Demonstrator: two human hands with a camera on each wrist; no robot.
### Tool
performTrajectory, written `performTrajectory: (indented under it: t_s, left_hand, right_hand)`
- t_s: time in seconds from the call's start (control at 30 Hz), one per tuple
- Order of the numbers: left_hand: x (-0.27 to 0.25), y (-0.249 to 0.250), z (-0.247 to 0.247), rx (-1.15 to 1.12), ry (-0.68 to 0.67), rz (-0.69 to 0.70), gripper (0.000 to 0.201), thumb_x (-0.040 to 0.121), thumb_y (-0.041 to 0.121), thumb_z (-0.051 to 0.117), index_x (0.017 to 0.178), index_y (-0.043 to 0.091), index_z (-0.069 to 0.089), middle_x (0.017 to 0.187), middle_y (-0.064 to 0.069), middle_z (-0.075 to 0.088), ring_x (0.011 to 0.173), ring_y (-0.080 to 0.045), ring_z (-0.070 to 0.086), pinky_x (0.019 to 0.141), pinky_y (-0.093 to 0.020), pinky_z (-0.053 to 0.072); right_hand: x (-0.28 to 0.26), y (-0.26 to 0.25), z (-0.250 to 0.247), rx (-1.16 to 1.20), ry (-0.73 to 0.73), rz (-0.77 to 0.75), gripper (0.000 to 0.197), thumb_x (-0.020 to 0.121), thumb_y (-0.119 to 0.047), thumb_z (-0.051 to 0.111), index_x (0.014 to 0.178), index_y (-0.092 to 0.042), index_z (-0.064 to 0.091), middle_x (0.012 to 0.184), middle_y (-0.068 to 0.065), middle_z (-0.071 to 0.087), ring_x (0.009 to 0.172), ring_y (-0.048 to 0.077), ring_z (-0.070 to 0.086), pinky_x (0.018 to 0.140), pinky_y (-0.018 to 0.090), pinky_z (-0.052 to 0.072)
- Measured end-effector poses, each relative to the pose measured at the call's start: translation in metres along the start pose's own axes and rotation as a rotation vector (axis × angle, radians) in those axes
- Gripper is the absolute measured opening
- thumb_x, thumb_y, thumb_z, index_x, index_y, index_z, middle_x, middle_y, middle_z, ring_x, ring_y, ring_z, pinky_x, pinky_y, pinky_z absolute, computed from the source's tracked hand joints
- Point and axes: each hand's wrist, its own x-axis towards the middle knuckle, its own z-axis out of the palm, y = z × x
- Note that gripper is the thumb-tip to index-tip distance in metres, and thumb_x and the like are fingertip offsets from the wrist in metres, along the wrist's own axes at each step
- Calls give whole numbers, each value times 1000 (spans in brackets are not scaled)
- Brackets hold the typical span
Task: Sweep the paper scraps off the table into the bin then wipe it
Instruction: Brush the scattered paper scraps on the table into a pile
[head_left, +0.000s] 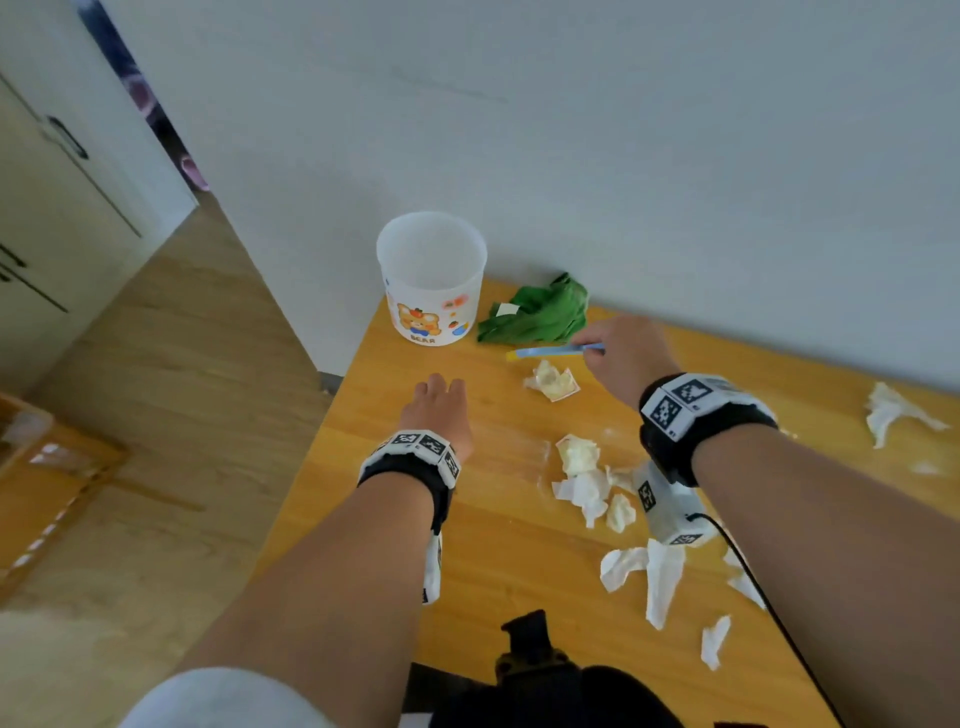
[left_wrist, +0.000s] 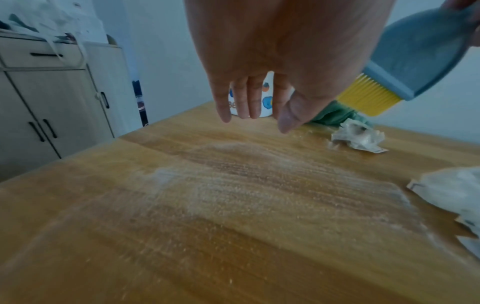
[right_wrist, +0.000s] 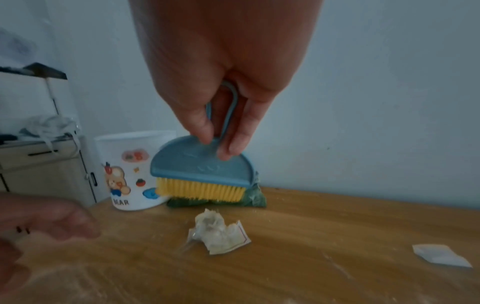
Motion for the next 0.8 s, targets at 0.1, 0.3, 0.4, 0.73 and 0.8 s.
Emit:
performTrajectory:
  t_s: [0.1,0.3,0.4,0.73,0.8]
  left_hand:
    - [13,0,5,-4,-10,84,58,92,6,53,146,13,32,150,-7,31,139,-27,31,104,-39,44]
    - [27,4,8,23,-43,174,57,95,6,48,149,13,28,158,-5,21,147,-23,20,114,-38,35]
    - [30,11,8,53,-58,185,56,95,7,49,148,12,30,159,-6,20,147,-25,20,114,-40,34]
    - [23,65,15,158,-180,248,55,94,12,53,145,10,32,155,-9,25,143,-29,26,111,-44,38]
    - [20,76,16,191,-193,256,53,94,15,54,143,11,34,151,-10,30,140,-29,30,109,-45,39]
  right_hand:
    - [10,3,21,-90,-92,3,37,95,-7,46,119,-23,69,105,6,71,85,24,62,70,29,47]
    - [7,10,35,-112,-234,-1,43,92,0,46,126,-19,63,132,4,61,119,26,57,98,38,48]
    - [-2,15,30,-76,-262,29,49,87,7,44,124,-19,65,131,3,62,120,25,57,97,36,48]
    - [-53,38,5,-133,-417,85,45,89,6,45,117,-16,72,119,4,69,105,25,63,87,32,52]
    - [-61,42,1,-134,-438,94,40,92,3,47,118,-15,71,119,4,69,104,24,64,88,30,52]
